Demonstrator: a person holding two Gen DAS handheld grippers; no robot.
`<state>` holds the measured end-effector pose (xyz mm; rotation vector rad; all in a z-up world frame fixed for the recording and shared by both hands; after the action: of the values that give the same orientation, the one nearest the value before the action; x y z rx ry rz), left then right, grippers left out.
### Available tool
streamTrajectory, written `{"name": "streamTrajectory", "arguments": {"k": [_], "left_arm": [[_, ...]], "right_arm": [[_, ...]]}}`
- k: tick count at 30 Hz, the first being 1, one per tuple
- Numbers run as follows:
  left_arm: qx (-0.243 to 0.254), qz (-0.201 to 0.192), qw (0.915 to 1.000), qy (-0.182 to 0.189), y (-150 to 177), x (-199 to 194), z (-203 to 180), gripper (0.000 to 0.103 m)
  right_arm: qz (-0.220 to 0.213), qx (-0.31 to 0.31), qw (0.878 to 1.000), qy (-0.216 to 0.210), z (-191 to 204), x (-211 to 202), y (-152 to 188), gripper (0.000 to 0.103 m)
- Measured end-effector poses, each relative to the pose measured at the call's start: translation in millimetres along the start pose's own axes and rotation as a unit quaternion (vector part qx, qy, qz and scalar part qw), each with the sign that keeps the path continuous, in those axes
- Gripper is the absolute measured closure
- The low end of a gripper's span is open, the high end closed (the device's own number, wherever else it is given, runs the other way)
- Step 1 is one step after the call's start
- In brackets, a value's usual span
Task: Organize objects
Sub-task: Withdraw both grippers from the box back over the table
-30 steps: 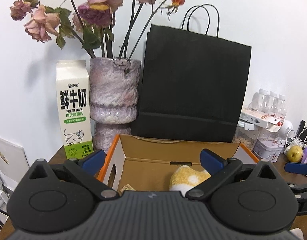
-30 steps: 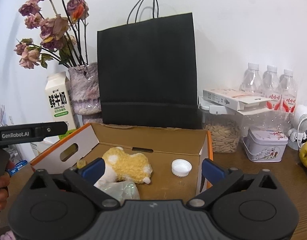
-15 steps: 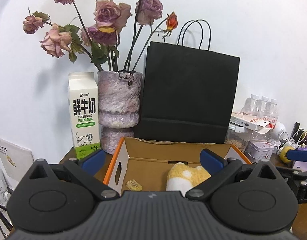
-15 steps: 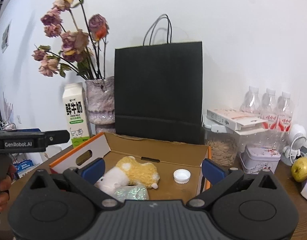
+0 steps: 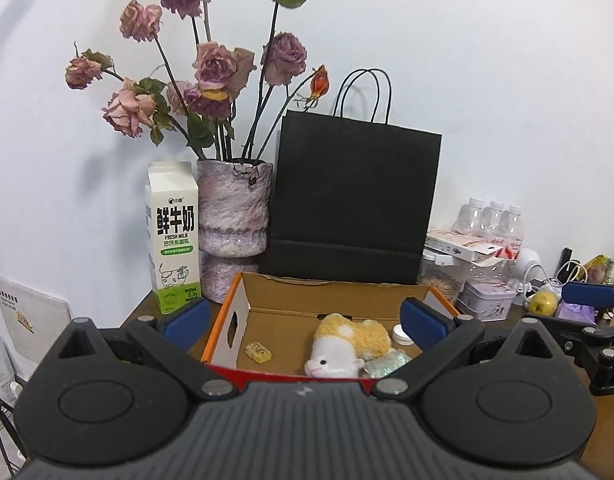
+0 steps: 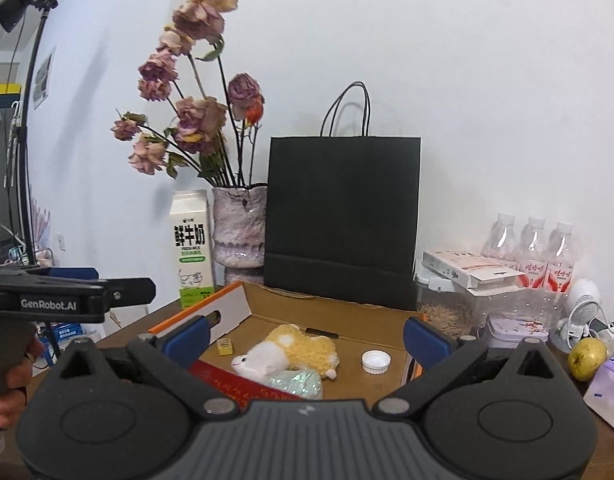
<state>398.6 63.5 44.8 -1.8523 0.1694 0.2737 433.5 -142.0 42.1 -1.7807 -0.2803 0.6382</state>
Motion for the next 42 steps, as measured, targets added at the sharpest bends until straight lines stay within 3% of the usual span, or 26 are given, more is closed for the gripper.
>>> {"name": "streamTrajectory", "arguments": {"k": [8, 19, 32, 42], "left_arm": [[-0.001, -0.005, 0.9999, 0.009, 9, -41, -6, 0.000], [-0.001, 0.006, 1.0000, 0.007, 40, -96, -4, 0.000], [0.011, 0.031, 0.9995, -0.002, 74, -142, -7, 0.000], [0.015, 0.043, 0.9989, -0.004, 90, -164, -11, 0.000]], "right_arm": [[-0.016, 0.013, 1.000, -0.004, 7, -40, 7, 0.000], [-0.004, 0.010, 1.000, -0.013, 26, -92, 38, 0.000], [0.050, 0.007, 0.999, -0.003, 37, -144, 96, 0.000], [0.057, 0.014, 0.998, 0.017, 38, -180, 123, 0.000]]}}
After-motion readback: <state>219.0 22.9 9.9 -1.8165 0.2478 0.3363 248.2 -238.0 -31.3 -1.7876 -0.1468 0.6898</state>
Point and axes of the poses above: each gripper's, at about its wrist camera, not at the fingertips, and x roughly the way its jaws point, z to its left, y to its underside, the point moved 5 cm from there along x, roughly the way its jaws point, and after that the axes turned 11 degrees about -x, right-handed, at the moved point
